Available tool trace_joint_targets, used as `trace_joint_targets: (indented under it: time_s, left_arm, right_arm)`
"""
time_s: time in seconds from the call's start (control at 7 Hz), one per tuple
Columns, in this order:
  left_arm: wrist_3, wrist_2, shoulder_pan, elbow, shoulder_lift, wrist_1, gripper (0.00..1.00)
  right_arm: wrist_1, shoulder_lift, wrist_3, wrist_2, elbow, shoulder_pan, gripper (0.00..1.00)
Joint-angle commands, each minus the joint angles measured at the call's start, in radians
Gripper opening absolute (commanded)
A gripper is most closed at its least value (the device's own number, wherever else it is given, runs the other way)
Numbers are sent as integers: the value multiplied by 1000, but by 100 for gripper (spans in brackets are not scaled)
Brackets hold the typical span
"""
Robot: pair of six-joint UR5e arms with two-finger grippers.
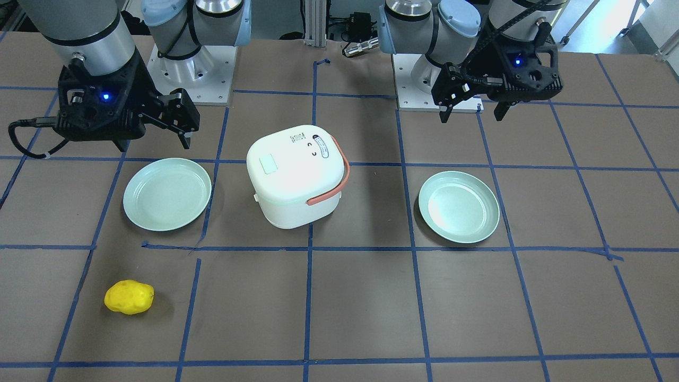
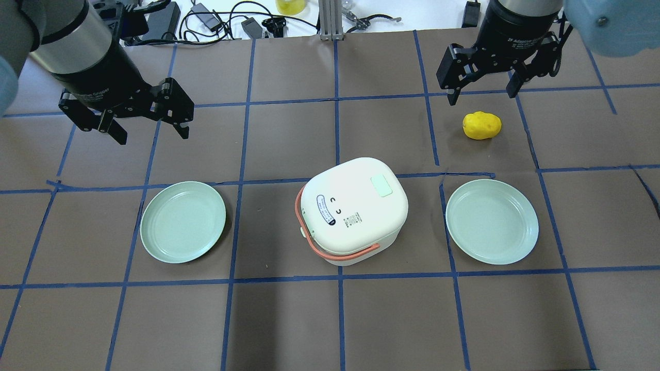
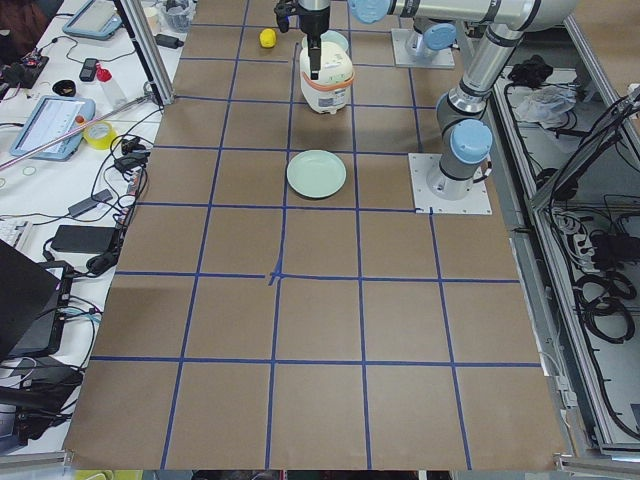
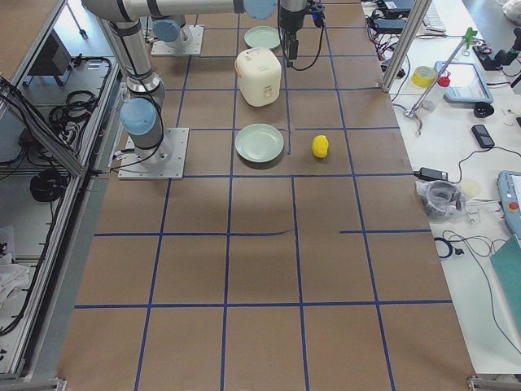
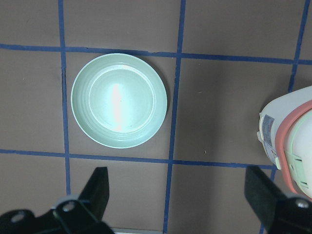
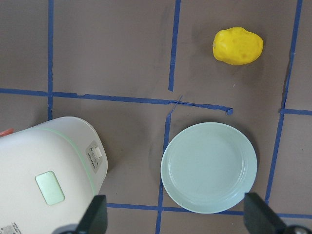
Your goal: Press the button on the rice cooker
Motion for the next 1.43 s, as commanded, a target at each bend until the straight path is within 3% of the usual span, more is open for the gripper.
trace_joint_targets:
  time_s: [0.0, 1.29]
  left_arm:
    - [0, 0, 0, 0, 0, 0, 100]
    - [0, 0, 0, 0, 0, 0, 100]
  right_arm:
    - [-2, 1, 2, 0, 0, -1, 100]
    - [15, -10, 6, 2, -3, 1, 100]
